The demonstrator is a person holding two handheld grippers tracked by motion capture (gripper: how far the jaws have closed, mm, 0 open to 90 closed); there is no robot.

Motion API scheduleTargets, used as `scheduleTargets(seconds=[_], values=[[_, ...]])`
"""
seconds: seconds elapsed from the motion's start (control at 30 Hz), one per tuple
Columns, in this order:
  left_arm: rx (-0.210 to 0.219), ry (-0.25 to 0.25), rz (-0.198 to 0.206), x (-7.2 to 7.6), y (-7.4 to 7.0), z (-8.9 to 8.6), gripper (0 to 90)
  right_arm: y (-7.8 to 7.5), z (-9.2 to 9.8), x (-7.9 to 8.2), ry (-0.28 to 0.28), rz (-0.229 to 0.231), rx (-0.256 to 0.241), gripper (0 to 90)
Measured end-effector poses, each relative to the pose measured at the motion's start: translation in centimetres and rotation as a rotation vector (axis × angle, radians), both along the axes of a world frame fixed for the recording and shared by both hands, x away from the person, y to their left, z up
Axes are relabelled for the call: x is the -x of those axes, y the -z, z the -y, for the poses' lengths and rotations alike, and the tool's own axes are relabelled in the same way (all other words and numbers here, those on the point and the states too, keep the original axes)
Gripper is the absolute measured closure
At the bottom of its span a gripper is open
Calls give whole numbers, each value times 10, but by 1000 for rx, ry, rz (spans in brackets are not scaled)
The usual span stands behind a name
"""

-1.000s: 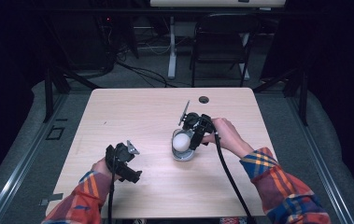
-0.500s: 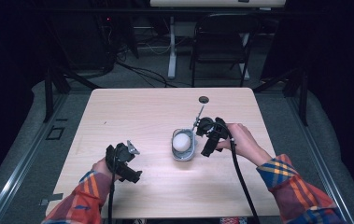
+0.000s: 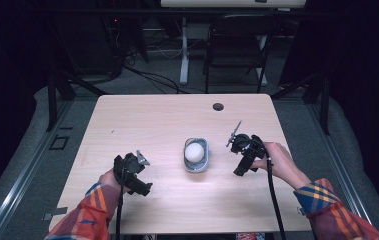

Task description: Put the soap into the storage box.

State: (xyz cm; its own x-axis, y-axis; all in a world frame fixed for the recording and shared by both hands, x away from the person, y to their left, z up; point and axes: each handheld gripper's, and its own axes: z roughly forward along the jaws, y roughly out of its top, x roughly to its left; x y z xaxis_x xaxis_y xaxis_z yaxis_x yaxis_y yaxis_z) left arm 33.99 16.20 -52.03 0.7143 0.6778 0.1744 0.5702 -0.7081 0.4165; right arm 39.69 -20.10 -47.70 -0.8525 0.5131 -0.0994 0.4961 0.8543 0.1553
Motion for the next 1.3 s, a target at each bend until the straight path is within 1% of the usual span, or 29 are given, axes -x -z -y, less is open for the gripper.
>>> scheduleTargets(seconds=[0.1,0.13,0.17,0.2,0.23,0.27,0.33,0.37,0.43,0.47,0.5,0.57,0.6,0.63,0.73,0.77,0.83,0.9,0.97,1.0,1.03,1.07,1.13,1.17,1.2,1.23,1.27,1.3], values=[[1,0,0,0,0,0,8,4,7,4,12,-4,0,50],[1,0,-1,0,0,0,8,5,9,5,13,-7,6,50],[1,0,0,0,0,0,9,7,11,7,21,-16,-2,50],[0,1,-1,0,0,0,8,8,13,8,23,-12,4,50],[0,2,0,0,0,0,9,9,15,9,24,-18,12,50],[0,1,1,0,0,0,9,10,17,10,34,-19,-1,50],[0,2,0,0,0,0,9,12,21,11,32,-22,7,50],[0,2,0,0,0,0,9,13,22,12,43,-27,0,50],[3,2,1,0,0,0,9,15,24,14,42,-23,16,50],[4,2,1,0,0,0,9,16,26,15,44,-27,16,50],[5,2,1,0,0,0,8,19,27,17,54,-33,-13,50],[6,1,1,0,0,0,9,22,31,19,61,-32,-8,50],[5,2,1,0,0,0,9,22,32,19,58,-34,10,50],[6,2,1,0,0,0,9,27,37,22,77,-41,-1,50],[5,3,0,0,0,0,8,30,41,25,87,-44,5,49],[4,3,0,0,0,0,9,33,44,27,100,-50,-9,46],[3,2,5,0,0,0,8,36,49,29,102,-54,14,35],[3,3,4,0,0,1,9,42,55,33,123,-62,-2,24],[1,5,3,0,0,1,9,47,60,36,137,-60,3,19],[1,8,2,0,0,1,8,50,62,40,148,-50,-3,18],[2,9,2,0,0,1,9,52,65,42,143,-61,1,18],[3,12,-4,0,0,1,9,55,67,44,157,-48,-19,20],[1,15,-5,0,0,2,9,56,71,46,154,-44,1,28],[0,17,-6,0,0,2,9,57,73,48,164,-39,-5,30],[0,18,-6,-1,0,2,8,58,74,48,164,-55,-9,34],[0,19,-6,-1,0,2,8,59,75,48,165,-58,-1,35],[-1,20,-5,-1,0,2,8,59,75,48,171,-52,14,35],[-1,20,-4,-1,0,2,8,59,76,48,170,-48,16,35]])
